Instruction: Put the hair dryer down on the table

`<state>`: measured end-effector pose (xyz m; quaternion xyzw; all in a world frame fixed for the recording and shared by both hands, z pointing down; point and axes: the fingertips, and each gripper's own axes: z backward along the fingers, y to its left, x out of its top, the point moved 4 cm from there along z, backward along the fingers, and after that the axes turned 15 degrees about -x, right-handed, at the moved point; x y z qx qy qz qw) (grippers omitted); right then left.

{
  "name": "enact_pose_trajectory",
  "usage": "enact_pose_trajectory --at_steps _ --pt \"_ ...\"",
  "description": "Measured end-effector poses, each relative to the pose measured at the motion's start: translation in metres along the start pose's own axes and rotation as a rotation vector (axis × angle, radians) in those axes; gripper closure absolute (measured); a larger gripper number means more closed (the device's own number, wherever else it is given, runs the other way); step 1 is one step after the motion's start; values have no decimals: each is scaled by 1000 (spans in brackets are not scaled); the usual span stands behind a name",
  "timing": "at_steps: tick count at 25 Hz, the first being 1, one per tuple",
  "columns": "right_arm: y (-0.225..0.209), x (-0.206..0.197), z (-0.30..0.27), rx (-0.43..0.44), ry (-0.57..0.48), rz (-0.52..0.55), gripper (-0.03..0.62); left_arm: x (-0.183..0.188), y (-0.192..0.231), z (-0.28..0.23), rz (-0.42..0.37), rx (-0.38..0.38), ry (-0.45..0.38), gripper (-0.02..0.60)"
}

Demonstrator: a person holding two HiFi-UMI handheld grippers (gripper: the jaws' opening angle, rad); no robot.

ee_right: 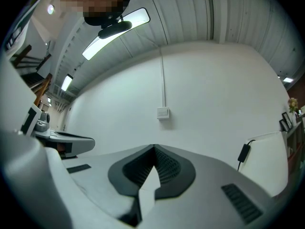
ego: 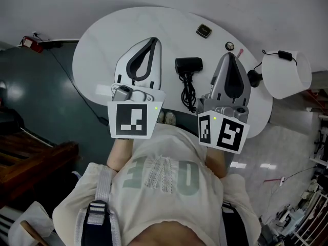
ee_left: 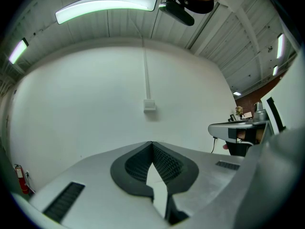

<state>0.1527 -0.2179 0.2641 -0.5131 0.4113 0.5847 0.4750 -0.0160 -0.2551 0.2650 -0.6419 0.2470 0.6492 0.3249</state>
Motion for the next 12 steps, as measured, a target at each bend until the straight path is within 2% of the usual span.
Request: enact_pose_trajectory --at_steps 12 --pt "-2 1 4 16 12 -26 589 3 -2 5 2 8 -10 575"
